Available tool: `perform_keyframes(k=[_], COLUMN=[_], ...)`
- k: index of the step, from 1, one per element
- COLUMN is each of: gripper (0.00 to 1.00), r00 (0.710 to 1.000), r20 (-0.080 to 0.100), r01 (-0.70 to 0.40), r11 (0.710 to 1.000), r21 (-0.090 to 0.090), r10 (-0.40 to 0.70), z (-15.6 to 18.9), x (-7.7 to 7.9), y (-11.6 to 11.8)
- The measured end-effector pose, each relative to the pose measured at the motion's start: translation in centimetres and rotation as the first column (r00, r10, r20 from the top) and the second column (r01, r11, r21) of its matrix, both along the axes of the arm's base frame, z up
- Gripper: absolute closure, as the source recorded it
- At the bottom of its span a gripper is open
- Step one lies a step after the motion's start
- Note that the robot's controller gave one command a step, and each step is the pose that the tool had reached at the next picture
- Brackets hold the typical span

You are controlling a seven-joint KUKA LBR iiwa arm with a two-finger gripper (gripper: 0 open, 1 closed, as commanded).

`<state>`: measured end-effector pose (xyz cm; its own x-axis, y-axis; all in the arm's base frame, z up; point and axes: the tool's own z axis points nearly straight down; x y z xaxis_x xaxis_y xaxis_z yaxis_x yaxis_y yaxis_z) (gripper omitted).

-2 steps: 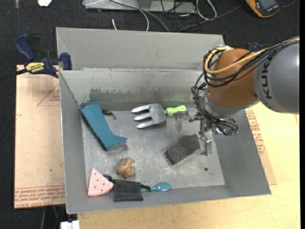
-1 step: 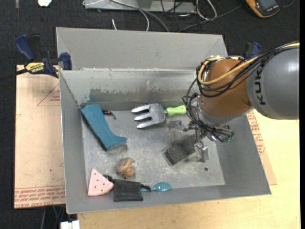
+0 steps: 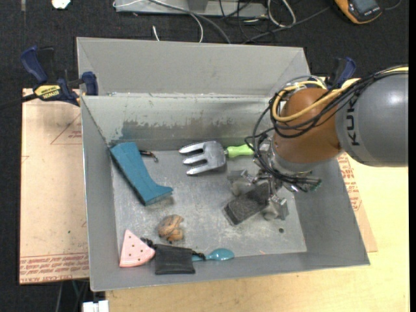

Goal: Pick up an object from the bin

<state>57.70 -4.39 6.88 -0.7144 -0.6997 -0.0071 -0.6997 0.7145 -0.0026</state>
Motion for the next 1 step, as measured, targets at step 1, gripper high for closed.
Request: perform_keyframes(k=[1], gripper=[1.0], r00=[0.996], r20=[-0.006], r01=[0.088], r11=[0.996], r21=[0.004], r10=[-0.087], z=[0.1], x=[-0.08], y=[-0.59])
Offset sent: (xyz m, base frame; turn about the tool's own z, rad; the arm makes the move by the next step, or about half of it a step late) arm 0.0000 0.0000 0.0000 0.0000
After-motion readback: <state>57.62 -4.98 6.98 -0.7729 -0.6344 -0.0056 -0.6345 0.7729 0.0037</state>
